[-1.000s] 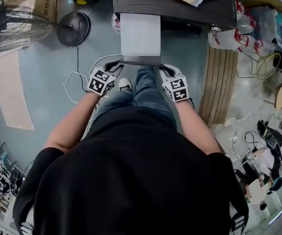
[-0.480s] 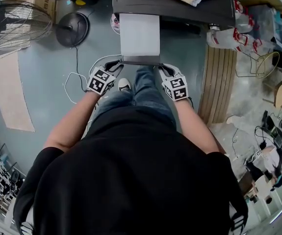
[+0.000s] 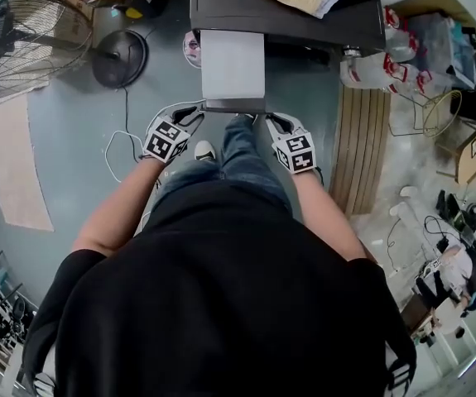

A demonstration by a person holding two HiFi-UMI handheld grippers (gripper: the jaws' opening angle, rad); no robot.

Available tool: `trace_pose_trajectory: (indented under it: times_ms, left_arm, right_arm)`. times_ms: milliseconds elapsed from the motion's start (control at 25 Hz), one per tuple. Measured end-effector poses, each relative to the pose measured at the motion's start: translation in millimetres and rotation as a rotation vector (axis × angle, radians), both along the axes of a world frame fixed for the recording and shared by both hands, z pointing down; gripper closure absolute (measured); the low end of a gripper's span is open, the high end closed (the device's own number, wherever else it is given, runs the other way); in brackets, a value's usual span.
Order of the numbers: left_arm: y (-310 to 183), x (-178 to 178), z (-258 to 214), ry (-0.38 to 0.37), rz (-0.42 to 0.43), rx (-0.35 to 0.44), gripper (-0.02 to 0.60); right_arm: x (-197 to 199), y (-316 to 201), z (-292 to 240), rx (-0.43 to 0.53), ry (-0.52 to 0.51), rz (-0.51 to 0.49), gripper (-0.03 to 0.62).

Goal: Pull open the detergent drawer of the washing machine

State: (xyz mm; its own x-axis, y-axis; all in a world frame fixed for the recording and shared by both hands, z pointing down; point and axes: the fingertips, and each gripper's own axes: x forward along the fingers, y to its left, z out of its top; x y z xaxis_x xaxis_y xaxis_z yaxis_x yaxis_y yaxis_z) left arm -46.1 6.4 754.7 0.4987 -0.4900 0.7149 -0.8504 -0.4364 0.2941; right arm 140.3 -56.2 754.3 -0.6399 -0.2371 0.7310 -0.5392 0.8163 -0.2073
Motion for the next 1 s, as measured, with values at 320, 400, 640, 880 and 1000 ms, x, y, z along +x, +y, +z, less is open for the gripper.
trace_pose_trajectory:
  times_ms: [320,400,640,880,1000]
  left_arm:
    - [7.8,-19.0,-16.6,-0.014,-0.004,0.042,0.469]
    - [7.6,-24.1,-25.1,-0.008,-0.013,0.061,0.469]
    - [-4.1,-35.0,-64.1,-0.007,-0.044,0.132,0.469]
    - [-24.0,-42.8,-116.7,0.002,-0.068,0.244,0.476]
    - [-33.0,-50.3,-146.8,0.010,-0.093,0.315,0.488]
  right_arm:
    - [8.1,-4.9,-28.2,0.041,-0.013,0.031,0.571]
    - [9.2,-8.9,-40.1,0.055,-0.025,0.051,0.574]
    - [5.9,-27.4,-86.5,0.133,-0.071,0.087,0.580]
    - [-7.2,-42.3,-143.2,0.230,-0.114,0.095,0.588]
    - [-17.0,-49.0,-173.3,0.281,-0.142,0.087,0.592]
